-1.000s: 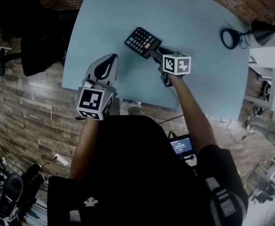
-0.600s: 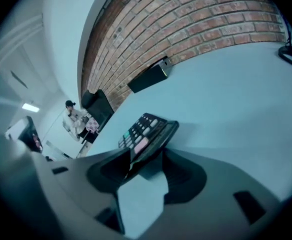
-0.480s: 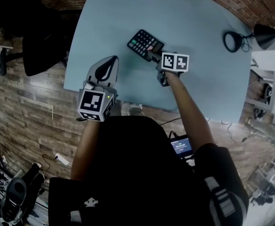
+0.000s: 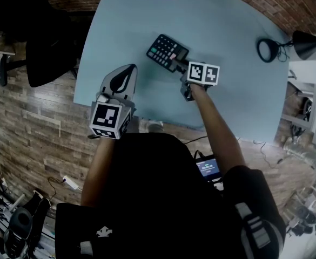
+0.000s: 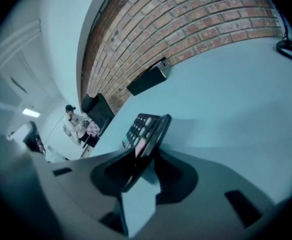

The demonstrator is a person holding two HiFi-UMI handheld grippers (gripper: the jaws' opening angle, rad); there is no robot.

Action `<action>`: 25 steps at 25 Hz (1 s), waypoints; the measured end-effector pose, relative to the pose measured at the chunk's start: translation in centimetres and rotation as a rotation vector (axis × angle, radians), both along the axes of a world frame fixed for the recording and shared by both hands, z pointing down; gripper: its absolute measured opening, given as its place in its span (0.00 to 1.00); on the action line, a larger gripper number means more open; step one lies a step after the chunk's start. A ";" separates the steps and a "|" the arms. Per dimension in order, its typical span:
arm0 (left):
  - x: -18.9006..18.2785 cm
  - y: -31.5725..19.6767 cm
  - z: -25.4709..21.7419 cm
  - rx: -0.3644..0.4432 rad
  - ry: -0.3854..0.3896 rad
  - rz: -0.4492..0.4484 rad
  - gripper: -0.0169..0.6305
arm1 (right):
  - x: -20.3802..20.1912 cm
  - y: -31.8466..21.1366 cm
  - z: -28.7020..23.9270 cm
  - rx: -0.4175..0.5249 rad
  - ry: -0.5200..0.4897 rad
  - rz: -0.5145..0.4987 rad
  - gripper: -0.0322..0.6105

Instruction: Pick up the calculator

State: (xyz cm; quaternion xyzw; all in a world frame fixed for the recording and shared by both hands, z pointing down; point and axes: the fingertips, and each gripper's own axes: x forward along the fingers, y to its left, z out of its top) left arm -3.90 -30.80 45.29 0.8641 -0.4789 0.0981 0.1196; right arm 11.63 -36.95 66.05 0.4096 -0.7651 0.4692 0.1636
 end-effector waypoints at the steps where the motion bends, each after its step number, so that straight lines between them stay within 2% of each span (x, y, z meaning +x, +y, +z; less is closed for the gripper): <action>1: 0.0 0.0 0.0 -0.002 0.000 -0.001 0.03 | 0.0 -0.1 -0.2 0.007 0.002 0.000 0.23; 8: 0.1 -0.2 -0.2 0.007 0.006 -0.004 0.03 | -0.3 -0.5 -1.8 0.075 0.038 -0.027 0.17; 25: 0.4 0.2 -0.6 0.018 0.008 -0.011 0.03 | -0.3 -0.3 -3.6 0.162 0.042 -0.039 0.14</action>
